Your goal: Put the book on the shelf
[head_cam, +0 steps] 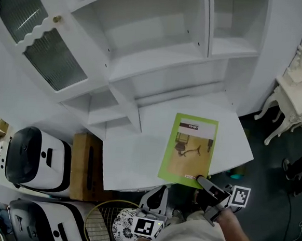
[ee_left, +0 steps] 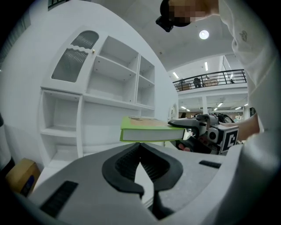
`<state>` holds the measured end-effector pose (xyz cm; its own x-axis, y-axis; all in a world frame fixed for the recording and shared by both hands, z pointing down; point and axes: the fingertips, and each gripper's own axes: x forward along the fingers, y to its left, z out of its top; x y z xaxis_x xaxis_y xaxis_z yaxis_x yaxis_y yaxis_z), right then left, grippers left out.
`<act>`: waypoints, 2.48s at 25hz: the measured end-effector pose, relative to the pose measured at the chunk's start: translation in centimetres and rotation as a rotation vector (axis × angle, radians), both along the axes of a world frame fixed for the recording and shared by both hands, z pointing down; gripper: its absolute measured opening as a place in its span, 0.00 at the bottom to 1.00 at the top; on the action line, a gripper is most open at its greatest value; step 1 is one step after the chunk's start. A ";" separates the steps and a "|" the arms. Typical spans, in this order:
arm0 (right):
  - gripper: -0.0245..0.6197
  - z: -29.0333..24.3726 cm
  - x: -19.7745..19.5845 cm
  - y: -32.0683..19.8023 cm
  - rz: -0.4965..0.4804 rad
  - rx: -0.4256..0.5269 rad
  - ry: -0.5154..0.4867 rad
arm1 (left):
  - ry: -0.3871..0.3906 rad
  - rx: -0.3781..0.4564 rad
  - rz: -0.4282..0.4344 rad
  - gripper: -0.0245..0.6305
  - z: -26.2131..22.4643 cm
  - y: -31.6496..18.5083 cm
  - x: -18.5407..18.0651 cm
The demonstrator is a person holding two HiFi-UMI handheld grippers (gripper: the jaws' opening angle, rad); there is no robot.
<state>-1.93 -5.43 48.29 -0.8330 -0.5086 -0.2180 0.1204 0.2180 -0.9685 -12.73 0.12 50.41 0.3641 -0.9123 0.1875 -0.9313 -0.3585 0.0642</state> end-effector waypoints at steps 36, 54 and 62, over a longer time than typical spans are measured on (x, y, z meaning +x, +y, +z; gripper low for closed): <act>0.27 -10.2 -0.6 -10.1 -0.172 -0.073 -0.023 | -0.054 0.023 -0.042 0.04 -0.3 -13.0 1.8; 0.27 -15.7 -7.3 -12.8 -0.188 -0.030 -0.044 | -0.022 0.045 -0.024 0.04 -0.6 -11.8 -1.7; 0.27 -15.7 -9.2 -17.3 -0.128 -0.034 -0.011 | -0.024 0.039 -0.028 0.04 -0.4 -11.5 -2.9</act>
<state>-11.16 -22.76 32.54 -0.8893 -0.4054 -0.2116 0.1555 0.1670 -0.9736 -15.64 -11.42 50.04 0.3340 -0.9290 0.1596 -0.9422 -0.3339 0.0284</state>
